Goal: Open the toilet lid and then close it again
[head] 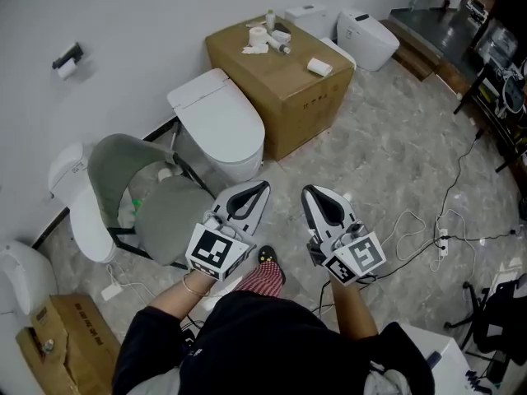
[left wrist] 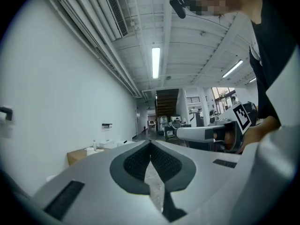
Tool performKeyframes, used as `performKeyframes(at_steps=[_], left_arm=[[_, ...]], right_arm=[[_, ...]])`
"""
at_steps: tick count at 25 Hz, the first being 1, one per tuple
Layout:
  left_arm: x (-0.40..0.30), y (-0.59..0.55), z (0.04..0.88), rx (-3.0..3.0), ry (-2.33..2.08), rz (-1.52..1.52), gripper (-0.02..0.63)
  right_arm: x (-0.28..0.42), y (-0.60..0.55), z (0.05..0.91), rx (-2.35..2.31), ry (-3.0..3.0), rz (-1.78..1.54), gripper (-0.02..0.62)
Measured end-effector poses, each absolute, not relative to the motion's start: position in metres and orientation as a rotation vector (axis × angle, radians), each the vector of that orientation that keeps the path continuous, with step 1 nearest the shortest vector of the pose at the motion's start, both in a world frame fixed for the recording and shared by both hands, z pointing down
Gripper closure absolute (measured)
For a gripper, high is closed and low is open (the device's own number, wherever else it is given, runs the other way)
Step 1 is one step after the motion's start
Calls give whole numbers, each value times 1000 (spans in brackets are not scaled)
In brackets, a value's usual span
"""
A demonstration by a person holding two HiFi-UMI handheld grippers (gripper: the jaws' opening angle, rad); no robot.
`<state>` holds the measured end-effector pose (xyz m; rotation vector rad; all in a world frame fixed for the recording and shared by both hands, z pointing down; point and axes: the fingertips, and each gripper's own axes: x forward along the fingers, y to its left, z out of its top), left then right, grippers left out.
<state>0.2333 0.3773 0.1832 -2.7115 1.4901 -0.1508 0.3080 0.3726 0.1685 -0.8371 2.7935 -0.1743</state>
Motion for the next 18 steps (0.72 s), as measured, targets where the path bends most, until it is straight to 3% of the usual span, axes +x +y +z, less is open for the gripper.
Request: performKeyframes(at_steps=[18], left_arm=[[243,256,175,-2748,1427,-68,603]], right_arm=[[307,261,159,-865,2820,-143,572]])
